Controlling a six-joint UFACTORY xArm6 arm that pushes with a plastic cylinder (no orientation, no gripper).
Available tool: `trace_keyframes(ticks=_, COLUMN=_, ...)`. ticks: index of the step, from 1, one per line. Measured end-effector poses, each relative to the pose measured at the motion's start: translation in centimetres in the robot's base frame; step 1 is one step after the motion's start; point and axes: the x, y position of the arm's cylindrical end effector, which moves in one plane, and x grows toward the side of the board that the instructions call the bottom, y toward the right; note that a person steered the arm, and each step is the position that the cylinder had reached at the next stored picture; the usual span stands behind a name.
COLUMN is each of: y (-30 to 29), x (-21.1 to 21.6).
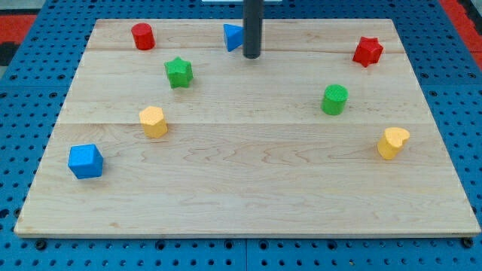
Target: Place the green star diagonally top left of the green circle
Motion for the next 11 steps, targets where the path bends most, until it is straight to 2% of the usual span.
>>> trace_keyframes(ticks=1, y=-1.0, x=3.3)
trace_keyframes(ticks=2, y=-5.5, x=7.0)
trace_keyframes(ticks=3, y=-13.8, x=7.7)
trace_keyframes(ticks=4, y=-19.9, x=5.3)
trace_keyframes(ticks=6, y=-10.3, x=5.4)
trace_keyframes(ticks=7, y=-14.1, x=3.4)
trace_keyframes(ticks=8, y=-12.9, x=2.0)
trace_keyframes(ticks=10, y=-4.3, x=6.4)
trace_keyframes(ticks=11, y=1.9, x=5.8)
